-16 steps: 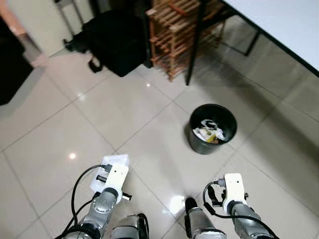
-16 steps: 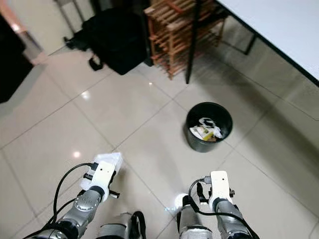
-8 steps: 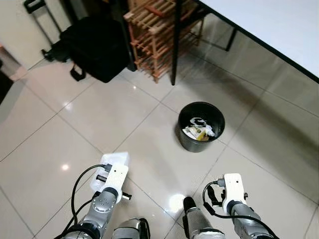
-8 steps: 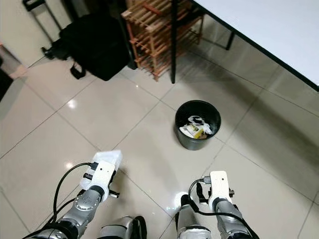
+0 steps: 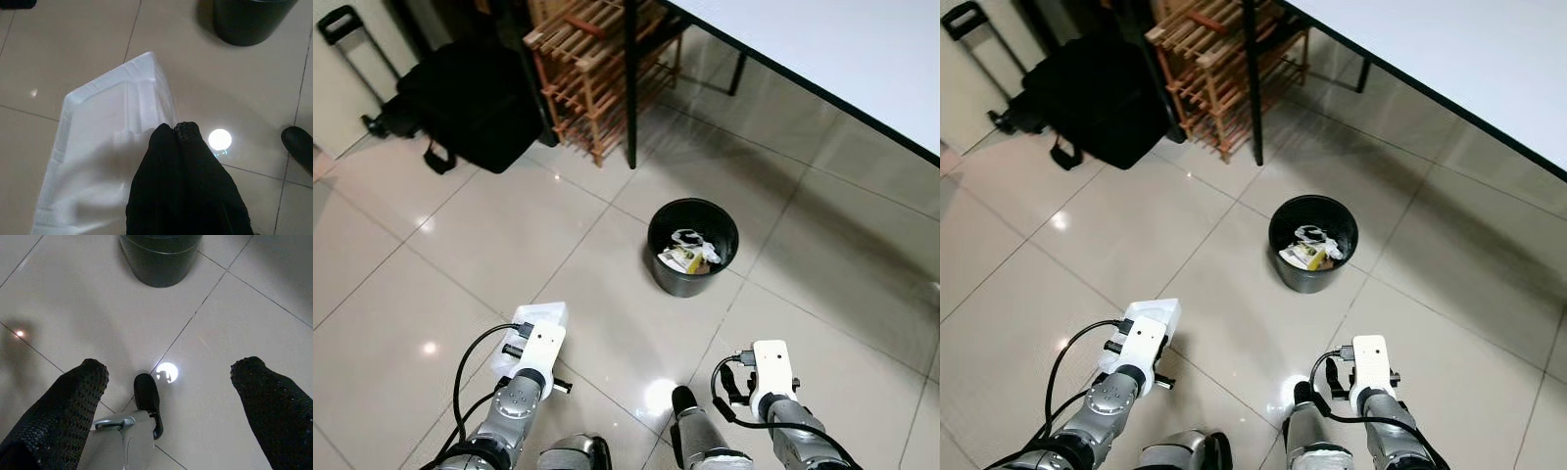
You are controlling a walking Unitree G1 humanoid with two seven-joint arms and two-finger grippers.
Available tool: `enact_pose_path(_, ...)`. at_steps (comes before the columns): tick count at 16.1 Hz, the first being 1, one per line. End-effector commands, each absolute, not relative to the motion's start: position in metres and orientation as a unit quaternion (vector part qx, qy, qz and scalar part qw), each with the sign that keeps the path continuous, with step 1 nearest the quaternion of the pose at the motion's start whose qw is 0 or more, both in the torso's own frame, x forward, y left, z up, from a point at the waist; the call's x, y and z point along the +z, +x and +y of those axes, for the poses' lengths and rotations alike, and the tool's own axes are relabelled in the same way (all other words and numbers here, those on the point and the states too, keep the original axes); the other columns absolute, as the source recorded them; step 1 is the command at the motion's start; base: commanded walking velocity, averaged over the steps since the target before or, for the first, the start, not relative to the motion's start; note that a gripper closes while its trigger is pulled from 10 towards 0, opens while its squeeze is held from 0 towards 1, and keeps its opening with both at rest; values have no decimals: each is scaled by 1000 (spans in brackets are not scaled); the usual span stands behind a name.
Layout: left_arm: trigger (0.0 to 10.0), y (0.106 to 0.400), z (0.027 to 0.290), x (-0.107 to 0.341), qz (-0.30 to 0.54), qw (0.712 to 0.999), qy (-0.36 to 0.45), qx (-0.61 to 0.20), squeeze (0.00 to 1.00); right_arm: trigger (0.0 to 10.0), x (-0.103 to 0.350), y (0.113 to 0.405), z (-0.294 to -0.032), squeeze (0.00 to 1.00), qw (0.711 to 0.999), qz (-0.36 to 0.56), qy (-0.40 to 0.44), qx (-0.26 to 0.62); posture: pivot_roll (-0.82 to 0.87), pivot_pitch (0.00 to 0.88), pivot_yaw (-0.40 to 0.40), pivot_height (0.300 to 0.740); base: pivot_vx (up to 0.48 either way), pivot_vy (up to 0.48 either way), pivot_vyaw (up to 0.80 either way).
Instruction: Picking trash to rubbish bin
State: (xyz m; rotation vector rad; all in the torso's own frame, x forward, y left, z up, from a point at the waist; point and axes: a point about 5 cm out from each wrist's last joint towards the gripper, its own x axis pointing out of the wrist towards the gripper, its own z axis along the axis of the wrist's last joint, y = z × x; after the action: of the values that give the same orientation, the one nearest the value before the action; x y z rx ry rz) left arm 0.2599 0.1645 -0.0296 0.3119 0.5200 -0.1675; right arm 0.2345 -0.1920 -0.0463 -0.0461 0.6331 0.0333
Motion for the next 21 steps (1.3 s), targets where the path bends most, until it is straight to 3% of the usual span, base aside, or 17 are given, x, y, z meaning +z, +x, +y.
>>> enact_pose_path(1,10000,250,171,-38,279,944,160,-78,0,10000,-55,223,-191,0,942,335,-20,17,40,285,94,740,0,0,-800)
enact_pose_path(8,10000,249,169,-38,280,944,156,-82,0,10000,-54,223,-191,0,943,332,-16,13,43,285,98,740,102,0,-753)
enact_pose_path(21,10000,249,171,-39,288,939,167,-84,0,10000,-54,224,-190,0,944,330,-16,10,42,270,107,740,0,0,0)
